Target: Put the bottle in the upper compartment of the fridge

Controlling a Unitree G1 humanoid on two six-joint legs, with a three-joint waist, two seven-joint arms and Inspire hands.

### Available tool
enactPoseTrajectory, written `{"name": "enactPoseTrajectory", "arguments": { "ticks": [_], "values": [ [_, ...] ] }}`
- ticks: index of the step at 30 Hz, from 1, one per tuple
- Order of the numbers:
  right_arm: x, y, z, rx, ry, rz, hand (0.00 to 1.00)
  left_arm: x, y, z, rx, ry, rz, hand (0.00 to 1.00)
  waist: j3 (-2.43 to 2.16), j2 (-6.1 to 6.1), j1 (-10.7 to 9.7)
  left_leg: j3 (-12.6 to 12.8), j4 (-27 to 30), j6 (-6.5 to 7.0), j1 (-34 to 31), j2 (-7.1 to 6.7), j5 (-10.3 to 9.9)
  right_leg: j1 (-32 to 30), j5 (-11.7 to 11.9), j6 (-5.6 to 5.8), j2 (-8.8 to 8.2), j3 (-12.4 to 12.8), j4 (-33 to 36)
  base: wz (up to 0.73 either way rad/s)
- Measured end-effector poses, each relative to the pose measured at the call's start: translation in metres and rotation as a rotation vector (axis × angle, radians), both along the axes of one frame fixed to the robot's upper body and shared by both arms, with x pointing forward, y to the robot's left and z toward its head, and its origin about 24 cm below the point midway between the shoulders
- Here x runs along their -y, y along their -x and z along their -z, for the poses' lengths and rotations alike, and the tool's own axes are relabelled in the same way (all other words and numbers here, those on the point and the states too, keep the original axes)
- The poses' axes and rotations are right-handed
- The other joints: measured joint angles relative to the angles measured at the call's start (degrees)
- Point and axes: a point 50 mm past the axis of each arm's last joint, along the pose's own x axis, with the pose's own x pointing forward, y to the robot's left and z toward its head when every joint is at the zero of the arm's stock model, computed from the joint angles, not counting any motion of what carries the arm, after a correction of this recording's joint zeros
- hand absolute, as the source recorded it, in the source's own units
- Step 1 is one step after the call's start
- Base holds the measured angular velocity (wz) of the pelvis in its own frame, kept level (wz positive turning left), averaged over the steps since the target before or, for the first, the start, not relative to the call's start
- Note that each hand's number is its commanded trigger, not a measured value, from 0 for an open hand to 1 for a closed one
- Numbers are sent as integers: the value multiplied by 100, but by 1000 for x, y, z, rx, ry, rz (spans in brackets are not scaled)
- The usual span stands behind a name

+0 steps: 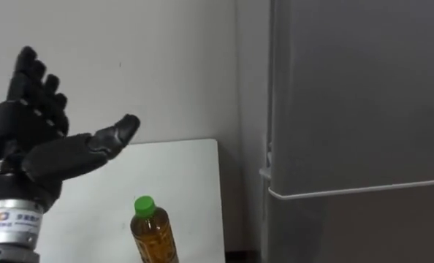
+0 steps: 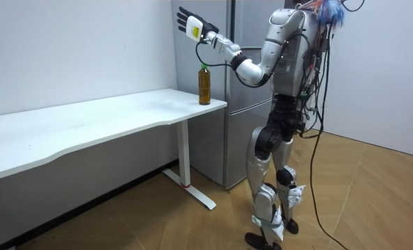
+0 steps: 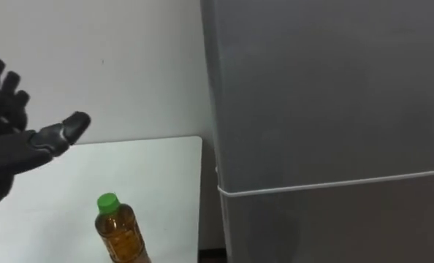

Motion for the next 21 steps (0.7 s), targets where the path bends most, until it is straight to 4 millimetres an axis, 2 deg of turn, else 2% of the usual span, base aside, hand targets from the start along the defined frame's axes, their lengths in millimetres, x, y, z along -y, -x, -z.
{"name": "enactPoseTrajectory", "arguments": {
  "ticks": [3, 8, 10, 14, 21],
  "values": [
    [0, -3, 0, 0, -4, -1, 0, 11, -2, 0, -7, -13, 91, 0, -14, 6, -113, 0, 18, 0, -62, 6, 0, -83, 0, 0, 1, -2, 3, 0],
    [2, -4, -1, -3, 8, 1, 0, 36, -7, -1, -14, -52, 238, 0, -35, 59, -141, 20, 35, 0, -72, 14, -1, -108, 2, -3, 9, 28, 25, 0],
    [3, -3, -1, -15, 14, 1, 0, 47, -8, 0, -19, -73, 302, 0, -31, 110, -170, 43, 35, 0, -69, 17, -1, -97, 2, -3, 10, 86, 52, -6],
    [5, -8, -2, -10, 16, -6, 0, 56, -9, -1, -26, -89, 364, 0, 17, 151, -264, 49, 34, 0, -69, 16, 1, -106, 1, -3, 10, 113, 63, -1],
    [7, -12, -3, -22, 18, -50, 0, 61, -10, 0, -37, -115, 425, 0, 18, 162, -308, 64, 36, 2, -74, 13, 2, -117, 0, -2, 6, 138, 56, -1]
  ]
}}
